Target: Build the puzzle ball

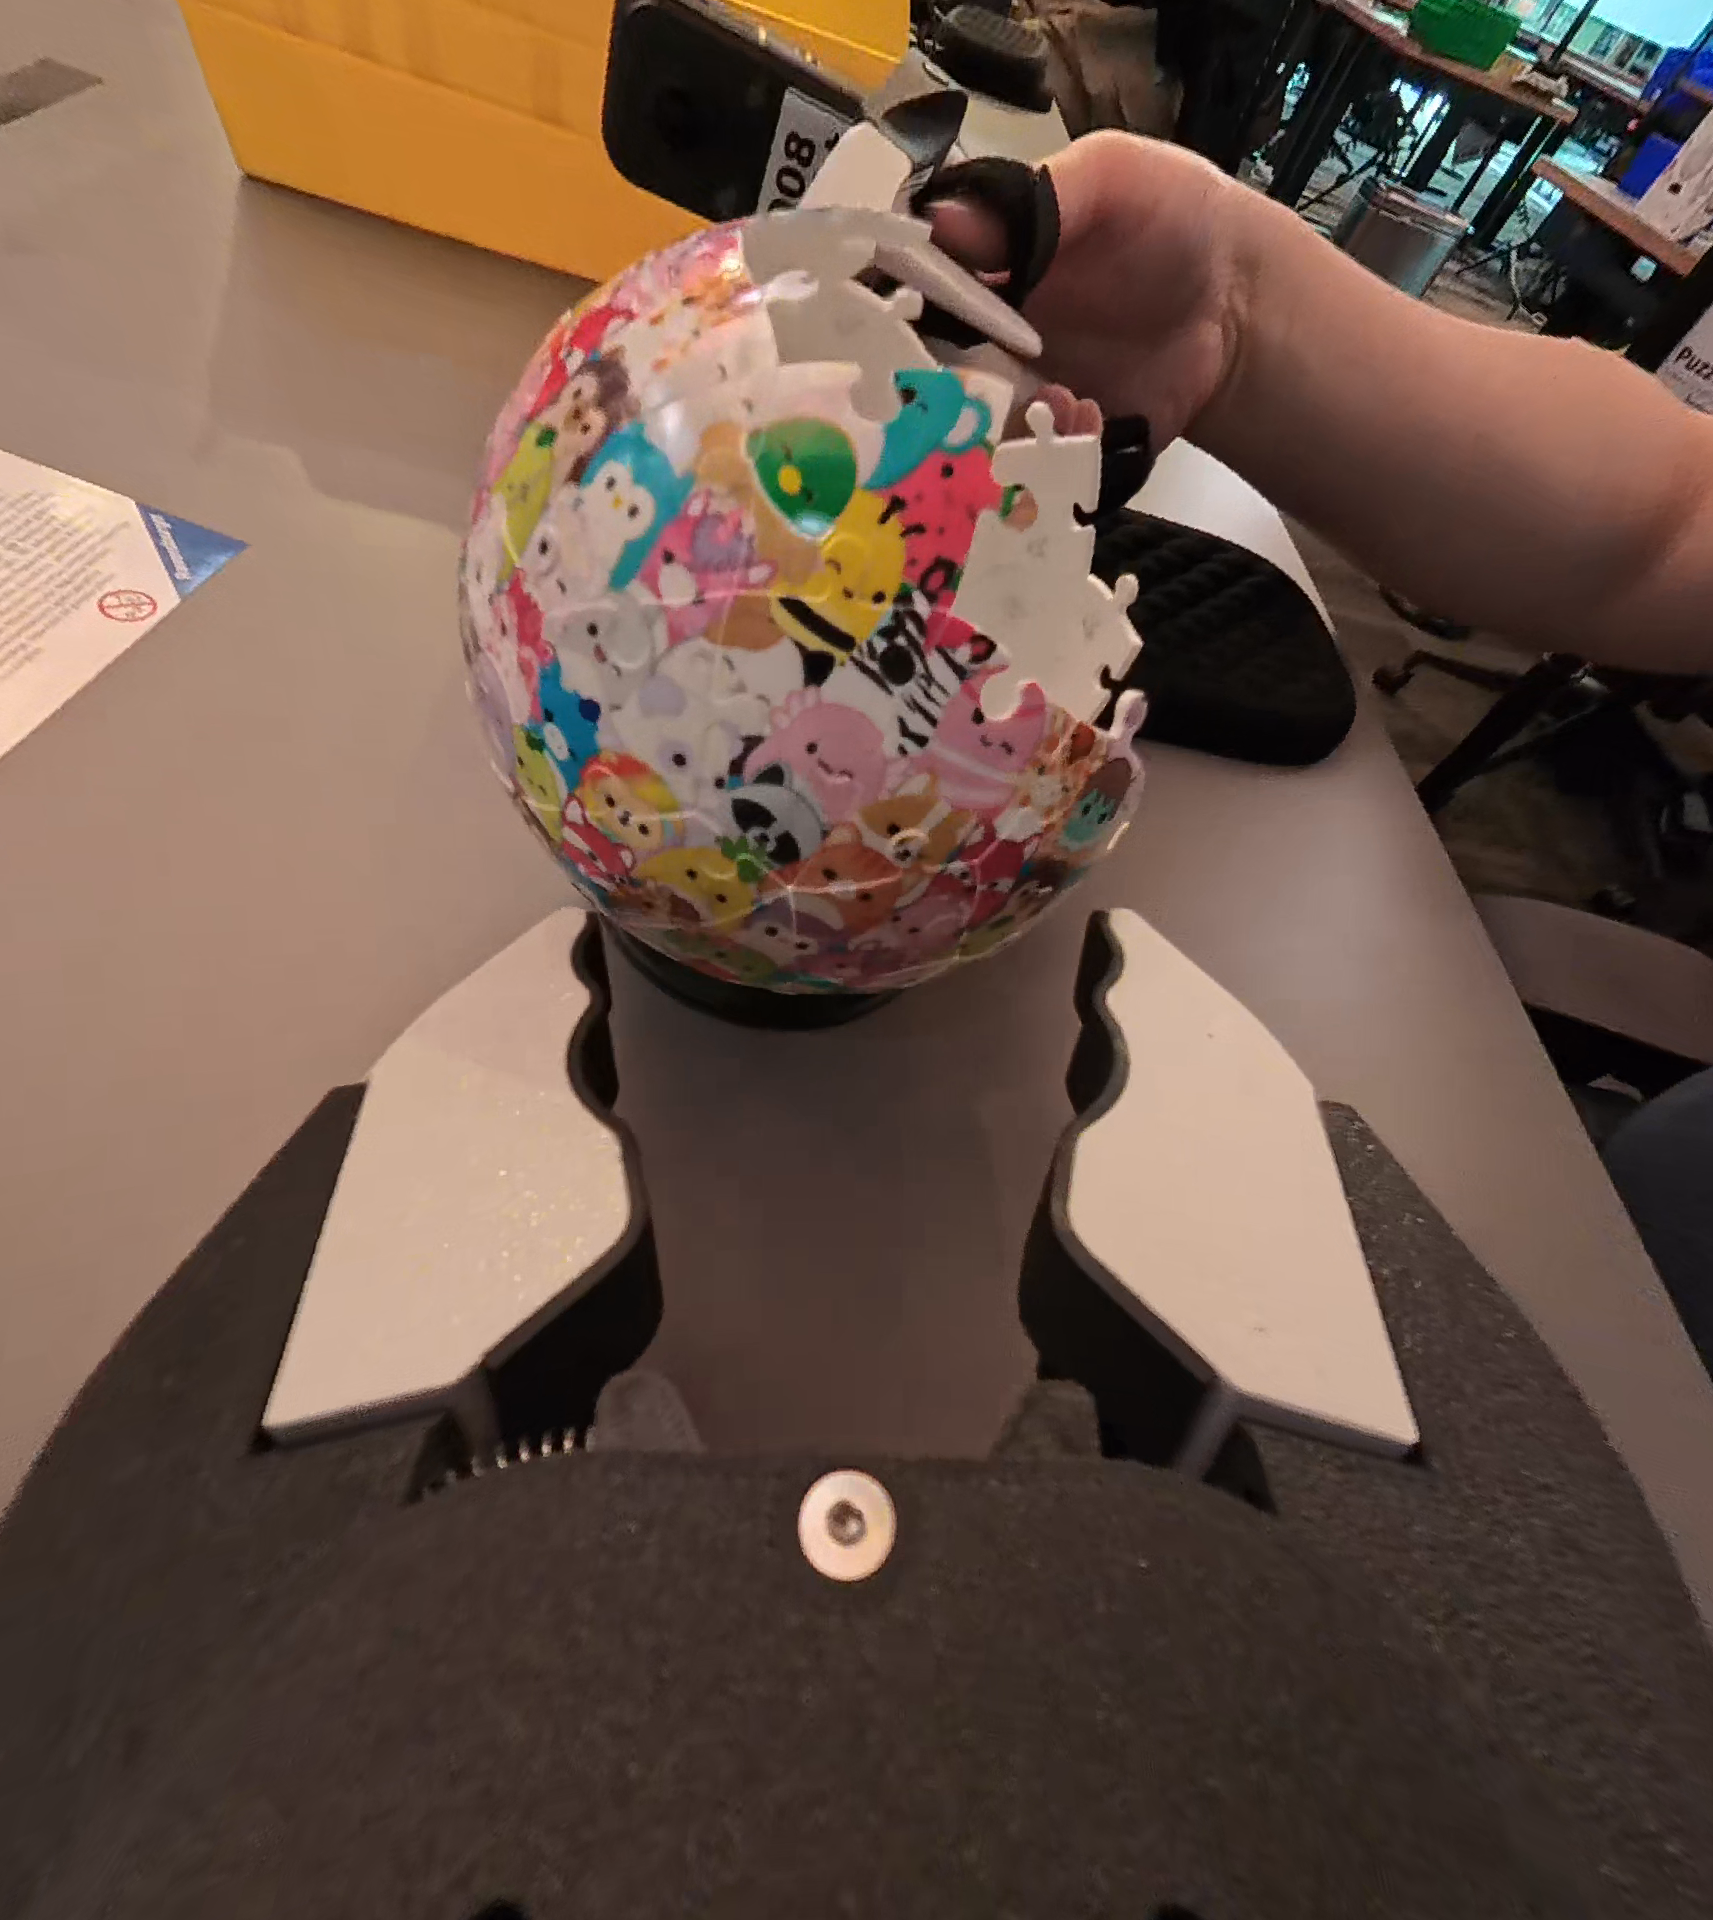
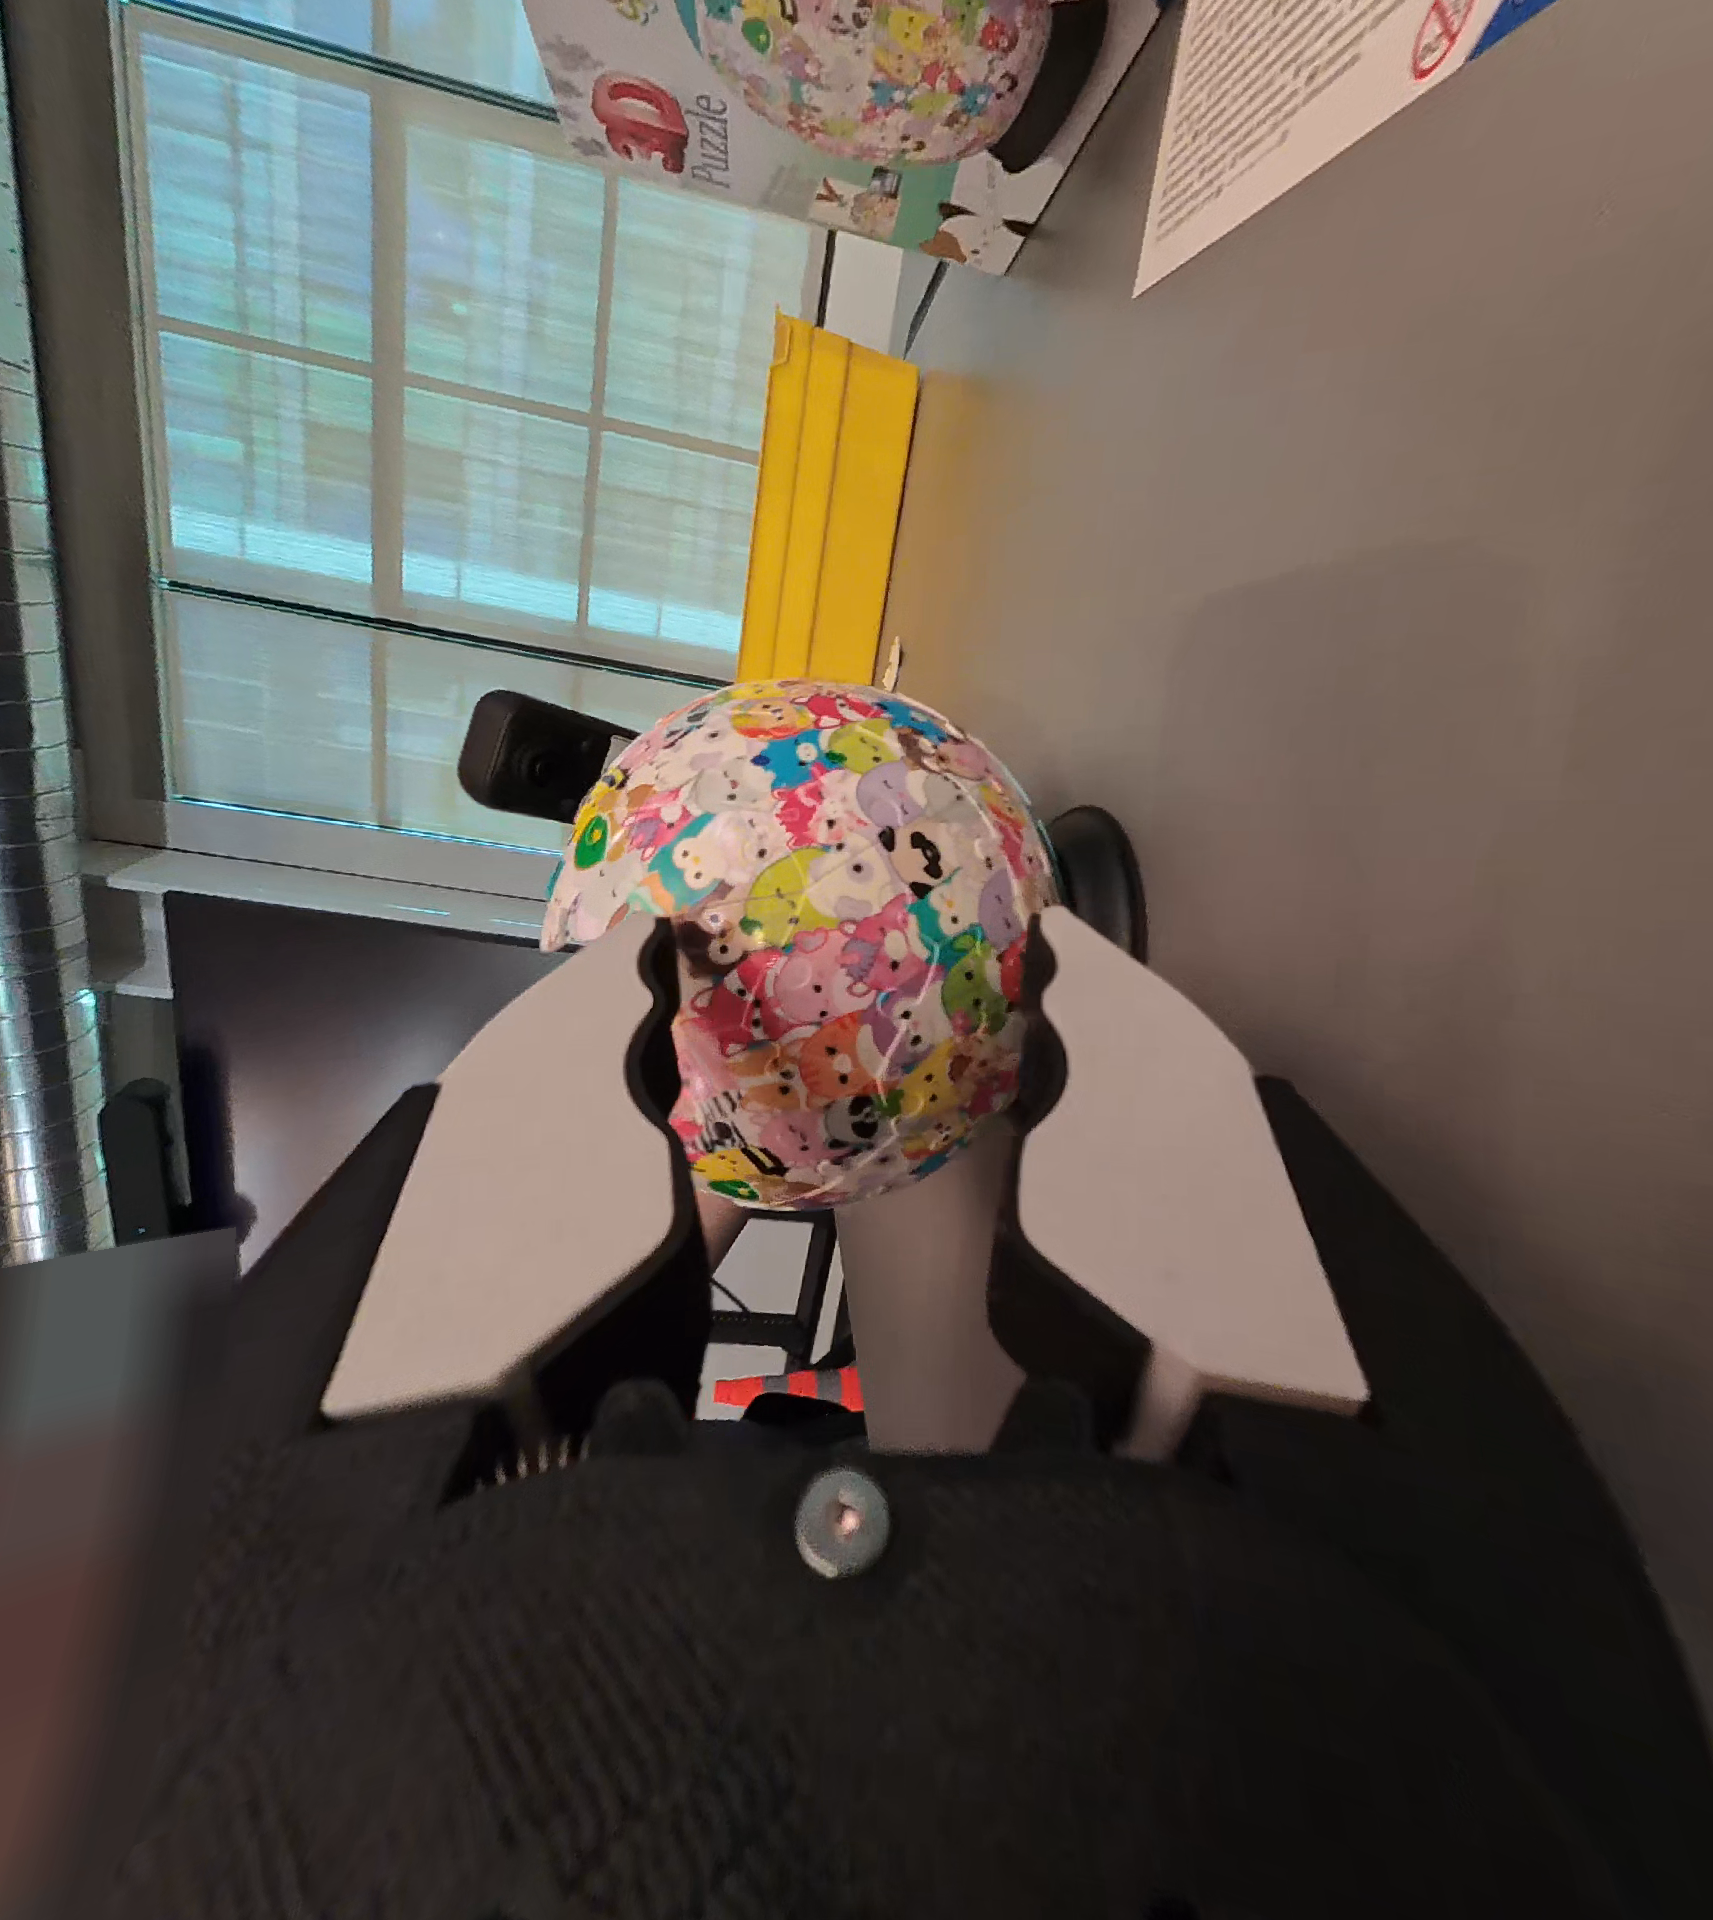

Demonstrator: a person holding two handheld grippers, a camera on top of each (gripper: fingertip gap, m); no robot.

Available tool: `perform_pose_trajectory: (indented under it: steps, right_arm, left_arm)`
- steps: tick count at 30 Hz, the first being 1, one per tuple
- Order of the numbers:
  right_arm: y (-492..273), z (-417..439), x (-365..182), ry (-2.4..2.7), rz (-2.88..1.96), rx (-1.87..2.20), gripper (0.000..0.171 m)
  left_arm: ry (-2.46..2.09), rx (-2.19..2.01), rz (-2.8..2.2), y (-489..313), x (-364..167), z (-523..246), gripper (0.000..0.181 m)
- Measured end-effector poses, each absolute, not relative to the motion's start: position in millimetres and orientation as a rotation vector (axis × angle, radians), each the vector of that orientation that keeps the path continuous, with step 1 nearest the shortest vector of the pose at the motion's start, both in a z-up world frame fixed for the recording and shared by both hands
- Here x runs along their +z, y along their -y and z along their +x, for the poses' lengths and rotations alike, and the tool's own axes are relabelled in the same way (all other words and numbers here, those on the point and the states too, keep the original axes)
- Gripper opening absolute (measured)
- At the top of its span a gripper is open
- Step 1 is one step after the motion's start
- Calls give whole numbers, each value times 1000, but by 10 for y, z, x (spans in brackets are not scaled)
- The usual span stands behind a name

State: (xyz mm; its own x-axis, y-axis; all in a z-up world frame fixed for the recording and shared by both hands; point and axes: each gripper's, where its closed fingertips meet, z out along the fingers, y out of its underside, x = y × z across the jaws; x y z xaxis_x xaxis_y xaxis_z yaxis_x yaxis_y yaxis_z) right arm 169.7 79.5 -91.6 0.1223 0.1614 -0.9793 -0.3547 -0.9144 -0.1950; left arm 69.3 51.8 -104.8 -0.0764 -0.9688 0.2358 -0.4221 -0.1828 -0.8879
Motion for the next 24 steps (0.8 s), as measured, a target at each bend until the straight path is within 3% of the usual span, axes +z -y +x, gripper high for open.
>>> perform_pose_trajectory:
  steps: [24]
  right_arm:
    - [-844,1636,-729,-155,-1971,1835,68]
  left_arm:
    - [-1537,-1096,-1588,-576,-991,761,91]
